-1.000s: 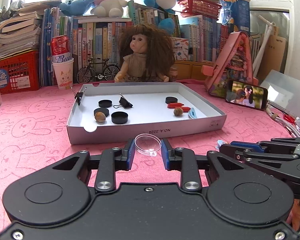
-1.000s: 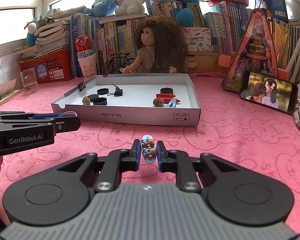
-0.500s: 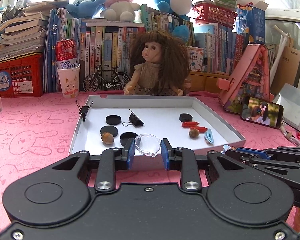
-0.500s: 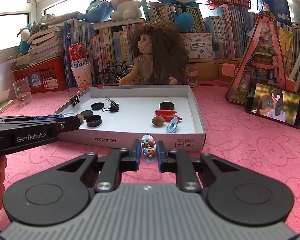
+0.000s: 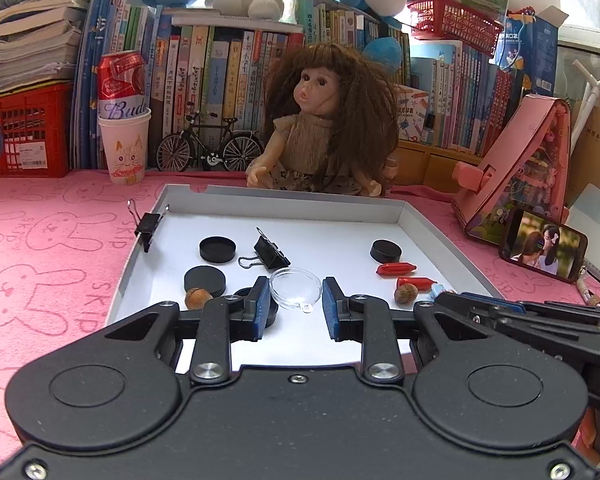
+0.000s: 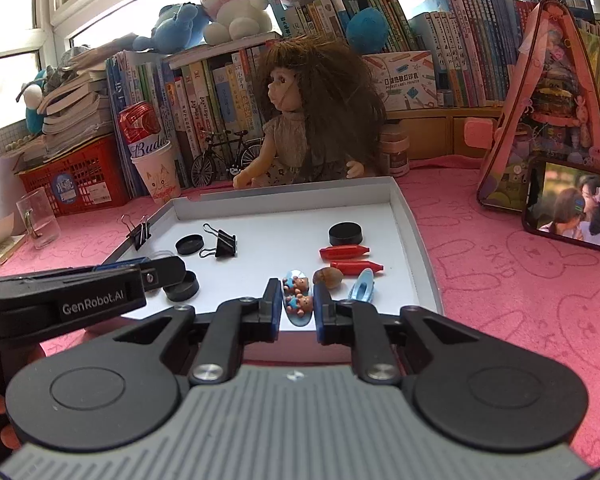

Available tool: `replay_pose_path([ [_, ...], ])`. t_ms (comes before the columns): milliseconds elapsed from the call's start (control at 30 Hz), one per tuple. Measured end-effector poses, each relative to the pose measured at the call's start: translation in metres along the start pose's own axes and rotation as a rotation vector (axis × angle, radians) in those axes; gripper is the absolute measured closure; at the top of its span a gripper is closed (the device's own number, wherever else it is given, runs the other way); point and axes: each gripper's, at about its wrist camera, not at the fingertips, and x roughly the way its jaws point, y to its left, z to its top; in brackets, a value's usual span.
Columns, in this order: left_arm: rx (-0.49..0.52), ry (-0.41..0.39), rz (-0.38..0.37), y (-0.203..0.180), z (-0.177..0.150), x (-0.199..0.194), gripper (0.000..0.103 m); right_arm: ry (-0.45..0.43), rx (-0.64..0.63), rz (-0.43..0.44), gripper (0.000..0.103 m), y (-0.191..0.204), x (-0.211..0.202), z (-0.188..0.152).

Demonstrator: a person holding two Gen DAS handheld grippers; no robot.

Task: Organize rigid objects
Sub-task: 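Carry the clear lid and blue capsule over the tray with both tools, then lower both tools into the tray and open them to release lid and capsule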

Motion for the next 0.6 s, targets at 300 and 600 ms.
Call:
replay_pose_path([
  [300, -0.038, 0.049, -0.003, 0.000, -0.001, 0.031, 0.077, 0.034, 0.048, 0.022, 0.082, -0.008, 0.026, 0.008],
  [600, -0.056, 0.073, 0.009, 0.003, -0.001, 0.042, 0.077, 0.067, 0.068, 0.015, 0.082, -0.013, 0.039, 0.006],
])
